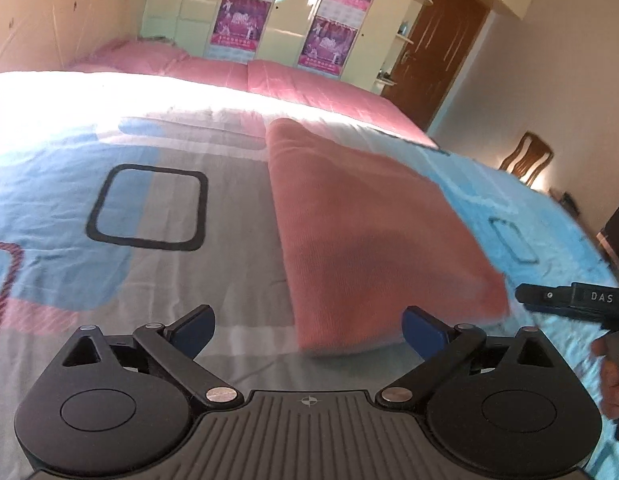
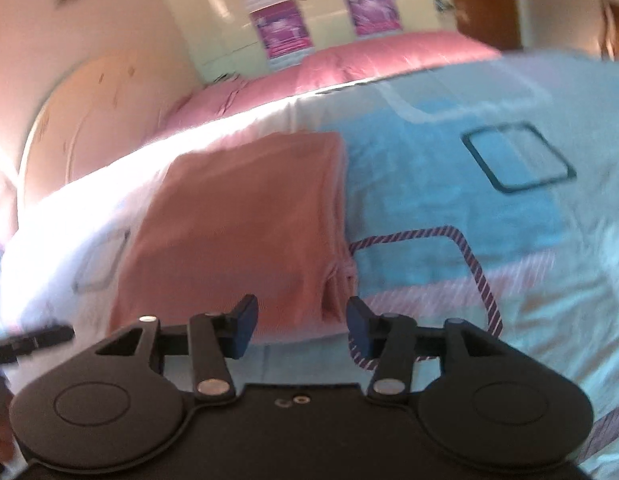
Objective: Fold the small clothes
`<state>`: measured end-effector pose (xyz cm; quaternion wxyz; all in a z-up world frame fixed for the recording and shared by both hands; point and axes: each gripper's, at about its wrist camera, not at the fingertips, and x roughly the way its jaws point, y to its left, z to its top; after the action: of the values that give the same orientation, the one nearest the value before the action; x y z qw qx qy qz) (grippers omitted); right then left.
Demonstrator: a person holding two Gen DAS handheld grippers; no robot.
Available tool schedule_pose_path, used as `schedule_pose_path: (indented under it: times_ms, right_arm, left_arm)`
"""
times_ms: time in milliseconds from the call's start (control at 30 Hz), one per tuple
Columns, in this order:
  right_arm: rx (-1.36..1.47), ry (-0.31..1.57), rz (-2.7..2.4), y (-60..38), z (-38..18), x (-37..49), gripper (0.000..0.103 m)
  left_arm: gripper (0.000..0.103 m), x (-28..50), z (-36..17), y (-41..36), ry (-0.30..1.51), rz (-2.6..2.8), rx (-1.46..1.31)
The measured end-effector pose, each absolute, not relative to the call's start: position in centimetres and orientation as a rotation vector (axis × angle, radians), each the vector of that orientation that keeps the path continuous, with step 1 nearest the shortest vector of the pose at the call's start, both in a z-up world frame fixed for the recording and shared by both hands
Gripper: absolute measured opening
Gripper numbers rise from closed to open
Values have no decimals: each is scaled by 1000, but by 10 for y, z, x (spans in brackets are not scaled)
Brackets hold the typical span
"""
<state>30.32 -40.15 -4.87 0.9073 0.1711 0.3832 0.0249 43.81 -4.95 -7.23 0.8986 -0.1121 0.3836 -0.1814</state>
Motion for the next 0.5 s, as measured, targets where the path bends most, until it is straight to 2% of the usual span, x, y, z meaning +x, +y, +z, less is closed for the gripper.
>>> schedule_pose_path:
  times_ms: [33,200,400,500]
  right_arm:
    - [386,784,54,-409,-48,307,60]
    - [496,781,127,-437,-62,345,61]
    - [605,841,227,-466,-93,396,54]
    - [640,849,285,-478,-105,412,51]
  left_arm:
    - [99,443,-73,-49,795,-391,-249]
    - [99,484,-82,-63,805,-406,-303]
    - [95,533,-98,-85,843,-378,-323]
    - [88,549,-107,-94,863,-385,-312]
